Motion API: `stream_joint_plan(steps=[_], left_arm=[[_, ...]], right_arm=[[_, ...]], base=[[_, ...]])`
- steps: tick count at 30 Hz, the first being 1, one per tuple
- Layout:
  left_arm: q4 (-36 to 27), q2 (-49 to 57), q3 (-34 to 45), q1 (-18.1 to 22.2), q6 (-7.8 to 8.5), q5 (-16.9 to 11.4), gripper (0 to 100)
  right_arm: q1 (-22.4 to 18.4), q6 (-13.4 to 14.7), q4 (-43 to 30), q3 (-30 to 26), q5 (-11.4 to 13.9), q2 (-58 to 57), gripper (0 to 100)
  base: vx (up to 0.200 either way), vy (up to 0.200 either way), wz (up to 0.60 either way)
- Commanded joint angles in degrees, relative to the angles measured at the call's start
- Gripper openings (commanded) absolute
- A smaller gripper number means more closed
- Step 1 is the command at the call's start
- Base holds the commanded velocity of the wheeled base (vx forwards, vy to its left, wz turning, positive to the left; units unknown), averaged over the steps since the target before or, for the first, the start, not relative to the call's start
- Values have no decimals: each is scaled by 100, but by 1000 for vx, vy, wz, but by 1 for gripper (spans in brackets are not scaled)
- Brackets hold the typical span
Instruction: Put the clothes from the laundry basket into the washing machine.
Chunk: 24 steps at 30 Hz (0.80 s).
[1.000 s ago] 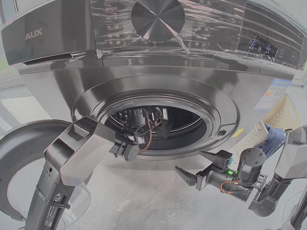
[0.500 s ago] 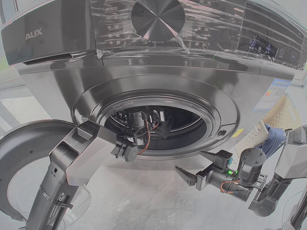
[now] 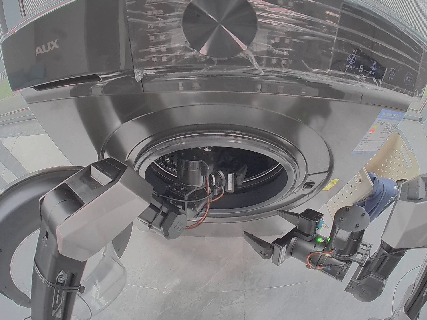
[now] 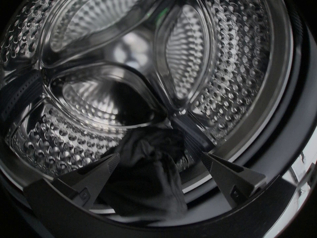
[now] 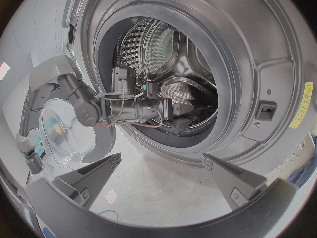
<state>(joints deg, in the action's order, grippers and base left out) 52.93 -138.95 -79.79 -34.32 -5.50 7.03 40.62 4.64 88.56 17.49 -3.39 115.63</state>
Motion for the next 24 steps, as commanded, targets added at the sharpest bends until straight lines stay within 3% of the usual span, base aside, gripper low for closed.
stream_joint_plan(steps=[1, 5, 11, 12, 20, 24], left_arm=[[-55, 96, 367, -40, 14, -106, 100], [-72, -89, 323, -5, 49, -255, 100], [-81, -317, 183, 109, 110, -255, 100], [-81, -317, 183, 109, 110, -255, 0], [-72, -361, -160, 241, 75, -255, 0], [59, -502, -696, 241, 22, -194, 0]], right_arm=[[16, 1, 3, 0, -4, -23, 100], [16, 1, 3, 0, -4, -14, 100], [7, 1, 12, 0, -4, -5, 100], [7, 1, 12, 0, -4, -5, 100], [16, 1, 3, 0, -4, -5, 100], [16, 1, 3, 0, -4, 4, 100]], base=[[0, 0, 0], [0, 0, 0], [0, 0, 0], [0, 0, 0], [0, 0, 0], [0, 0, 0]])
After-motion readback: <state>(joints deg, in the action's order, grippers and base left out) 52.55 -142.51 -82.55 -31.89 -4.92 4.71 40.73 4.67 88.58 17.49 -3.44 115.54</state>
